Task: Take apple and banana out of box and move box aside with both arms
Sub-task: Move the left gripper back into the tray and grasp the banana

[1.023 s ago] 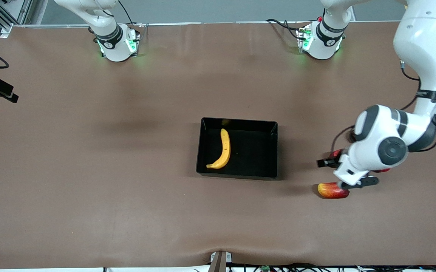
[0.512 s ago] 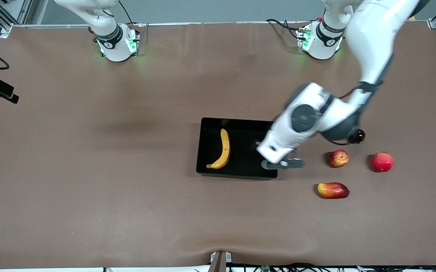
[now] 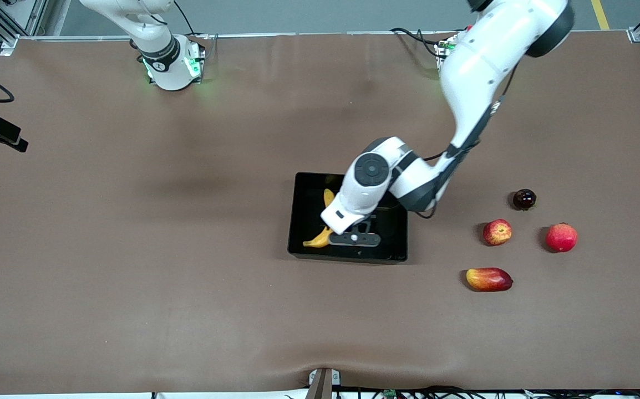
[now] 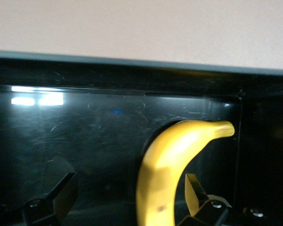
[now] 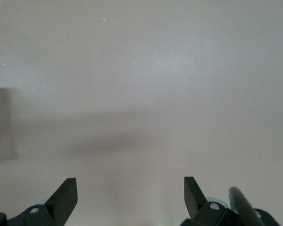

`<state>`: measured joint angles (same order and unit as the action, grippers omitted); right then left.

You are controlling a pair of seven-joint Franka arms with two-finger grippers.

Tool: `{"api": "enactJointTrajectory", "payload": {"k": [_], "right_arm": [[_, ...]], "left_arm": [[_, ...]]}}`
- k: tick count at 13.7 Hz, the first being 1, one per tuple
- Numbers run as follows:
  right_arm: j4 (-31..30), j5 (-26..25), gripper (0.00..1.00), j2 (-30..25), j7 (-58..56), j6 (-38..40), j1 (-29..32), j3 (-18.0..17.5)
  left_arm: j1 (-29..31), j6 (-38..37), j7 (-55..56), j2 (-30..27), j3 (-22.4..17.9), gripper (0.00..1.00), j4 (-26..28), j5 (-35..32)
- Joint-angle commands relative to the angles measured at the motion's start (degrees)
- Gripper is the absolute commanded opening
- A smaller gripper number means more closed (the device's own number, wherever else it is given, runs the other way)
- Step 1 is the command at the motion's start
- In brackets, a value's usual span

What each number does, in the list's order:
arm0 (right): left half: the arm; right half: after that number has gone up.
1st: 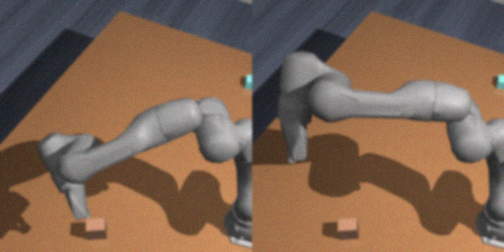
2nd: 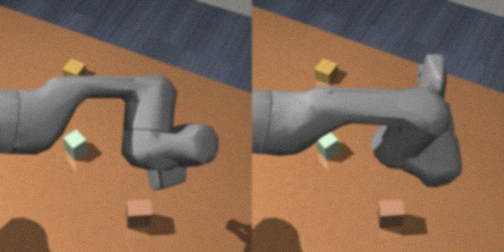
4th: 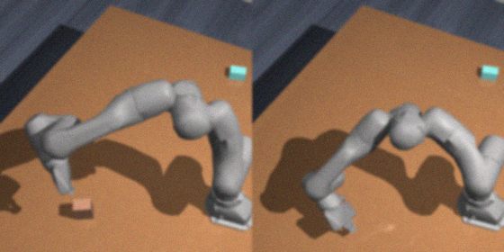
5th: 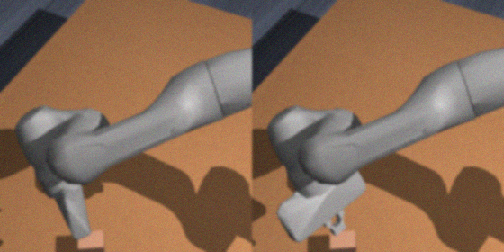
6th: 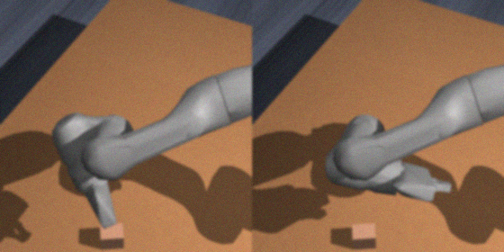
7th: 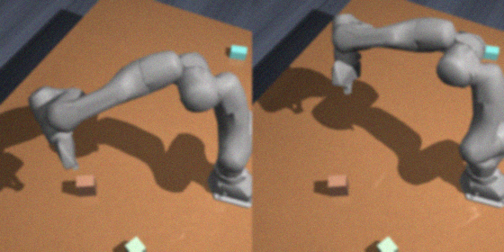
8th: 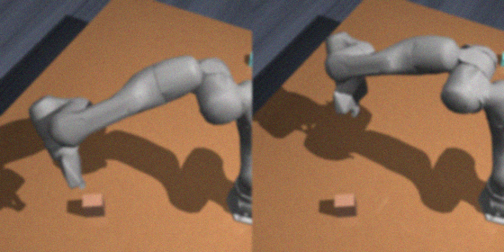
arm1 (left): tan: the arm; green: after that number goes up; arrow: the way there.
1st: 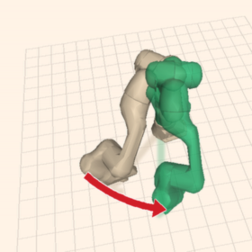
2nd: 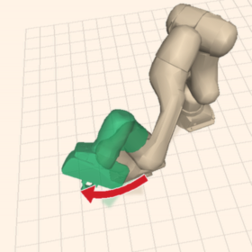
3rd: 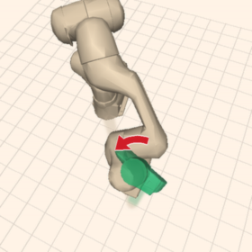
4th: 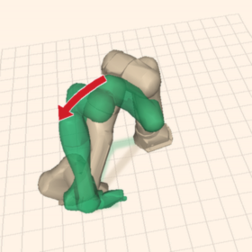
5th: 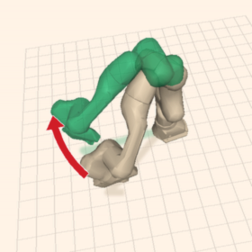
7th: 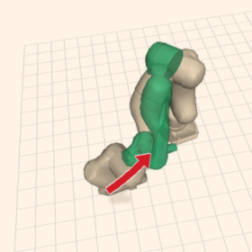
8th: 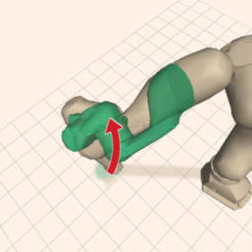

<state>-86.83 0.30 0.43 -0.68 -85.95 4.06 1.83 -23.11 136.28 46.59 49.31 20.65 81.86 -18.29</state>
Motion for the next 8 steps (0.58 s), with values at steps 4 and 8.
{"api": "enactJointTrajectory", "payload": {"k": [4,8], "right_arm": [[0.96,-0.22,1.00,0.45,-0.73,0.08,1.30,-0.86],[2.27,-0.57,1.00,1.24,-0.73,-0.62,1.30,-0.86]], "left_arm": [[-4.13,4.60,1.92,5.44,-2.28,1.00,-4.34,-1.04],[-5.98,6.46,4.02,7.37,-2.98,0.78,-4.17,-1.13]]}}
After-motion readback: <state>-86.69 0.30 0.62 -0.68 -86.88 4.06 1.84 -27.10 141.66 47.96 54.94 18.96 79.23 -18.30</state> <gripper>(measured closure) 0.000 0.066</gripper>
